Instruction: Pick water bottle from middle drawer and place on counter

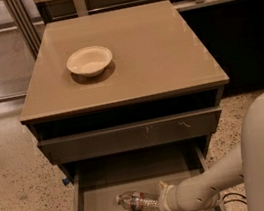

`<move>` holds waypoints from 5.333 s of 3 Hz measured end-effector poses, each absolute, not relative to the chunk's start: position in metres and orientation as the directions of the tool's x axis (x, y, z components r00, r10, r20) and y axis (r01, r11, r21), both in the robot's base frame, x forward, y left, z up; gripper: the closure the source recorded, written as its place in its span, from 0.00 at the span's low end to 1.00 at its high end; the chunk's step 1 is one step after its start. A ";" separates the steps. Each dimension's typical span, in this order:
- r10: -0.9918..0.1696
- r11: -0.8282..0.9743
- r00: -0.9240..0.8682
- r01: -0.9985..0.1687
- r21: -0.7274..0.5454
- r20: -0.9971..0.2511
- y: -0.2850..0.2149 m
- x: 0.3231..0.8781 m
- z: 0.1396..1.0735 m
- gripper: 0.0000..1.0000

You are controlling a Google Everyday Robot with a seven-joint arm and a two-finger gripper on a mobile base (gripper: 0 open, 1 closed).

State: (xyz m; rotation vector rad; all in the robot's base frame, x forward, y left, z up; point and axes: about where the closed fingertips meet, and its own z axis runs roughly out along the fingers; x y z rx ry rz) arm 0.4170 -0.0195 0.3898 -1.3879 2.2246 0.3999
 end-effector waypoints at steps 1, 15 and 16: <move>-0.724 0.490 -0.412 -0.872 0.008 -0.553 -0.026 0.422 0.374 0.00; -0.861 0.296 -0.207 -0.947 -0.126 -0.465 -0.123 0.496 0.728 1.00; -0.861 0.296 -0.207 -0.947 -0.126 -0.465 -0.123 0.496 0.728 1.00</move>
Offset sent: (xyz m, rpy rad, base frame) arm 0.0044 -0.0051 -0.0128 0.0141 0.0050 -0.0438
